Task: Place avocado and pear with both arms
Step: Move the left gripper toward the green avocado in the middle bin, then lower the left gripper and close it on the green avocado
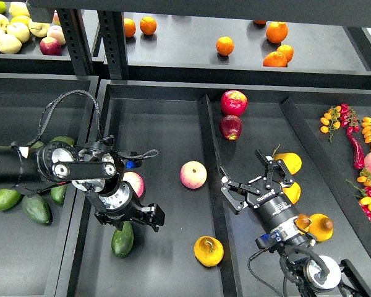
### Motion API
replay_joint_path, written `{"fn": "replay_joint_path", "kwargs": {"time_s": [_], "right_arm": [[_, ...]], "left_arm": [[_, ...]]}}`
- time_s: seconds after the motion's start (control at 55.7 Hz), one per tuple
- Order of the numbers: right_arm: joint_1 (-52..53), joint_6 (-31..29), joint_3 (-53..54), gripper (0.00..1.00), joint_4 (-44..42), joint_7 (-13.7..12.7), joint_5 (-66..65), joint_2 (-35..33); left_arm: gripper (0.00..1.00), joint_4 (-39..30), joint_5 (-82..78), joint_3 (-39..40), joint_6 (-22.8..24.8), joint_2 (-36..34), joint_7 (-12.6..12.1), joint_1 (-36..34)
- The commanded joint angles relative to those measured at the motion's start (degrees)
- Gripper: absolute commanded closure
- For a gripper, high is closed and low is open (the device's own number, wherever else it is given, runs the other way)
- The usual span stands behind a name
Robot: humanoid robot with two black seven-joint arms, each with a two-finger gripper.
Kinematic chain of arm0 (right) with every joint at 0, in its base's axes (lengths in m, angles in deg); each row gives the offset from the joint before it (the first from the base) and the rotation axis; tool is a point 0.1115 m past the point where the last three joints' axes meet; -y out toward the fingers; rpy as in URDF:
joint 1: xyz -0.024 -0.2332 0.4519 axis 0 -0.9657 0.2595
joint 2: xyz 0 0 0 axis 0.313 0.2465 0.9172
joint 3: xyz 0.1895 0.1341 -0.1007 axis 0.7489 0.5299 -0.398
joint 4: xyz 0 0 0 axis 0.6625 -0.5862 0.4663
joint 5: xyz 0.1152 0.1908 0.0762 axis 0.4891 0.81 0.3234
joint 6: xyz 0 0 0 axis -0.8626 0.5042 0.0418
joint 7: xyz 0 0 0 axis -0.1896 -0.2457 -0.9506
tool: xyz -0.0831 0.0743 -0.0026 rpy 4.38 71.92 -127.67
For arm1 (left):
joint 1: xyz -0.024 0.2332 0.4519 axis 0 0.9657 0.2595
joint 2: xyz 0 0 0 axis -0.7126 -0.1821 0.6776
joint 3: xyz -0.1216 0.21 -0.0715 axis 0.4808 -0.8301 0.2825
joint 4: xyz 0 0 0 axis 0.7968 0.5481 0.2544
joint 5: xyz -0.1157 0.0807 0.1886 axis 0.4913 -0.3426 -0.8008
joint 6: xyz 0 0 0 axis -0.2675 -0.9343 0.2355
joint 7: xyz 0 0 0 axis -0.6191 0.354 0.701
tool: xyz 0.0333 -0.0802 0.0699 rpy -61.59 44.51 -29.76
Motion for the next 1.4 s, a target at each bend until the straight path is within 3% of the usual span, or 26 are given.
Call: {"fn": "replay_joint_path", "kwargs": {"time_s": [0.0, 0.808, 1.382], "right_arm": [[0.0, 0.0, 0.1, 0.00, 0.0, 0.0, 0.0, 0.0], [-0.9, -0.7, -0.3, 0.00, 0.1, 0.0, 0.0, 0.0], [-2.0, -0.9, -0.4, 0.00, 0.3, 0.0, 0.1, 0.0]], "left_arm": [[0.01, 0.1, -0.9, -0.8, 0.0, 0.0, 0.0, 0.3], [0.01, 6.4, -2.3, -3.0, 0.0, 5.1, 0.0, 3.0], [0.01, 9.2, -6.6, -2.1, 0.0, 5.1, 0.0, 7.4]]}}
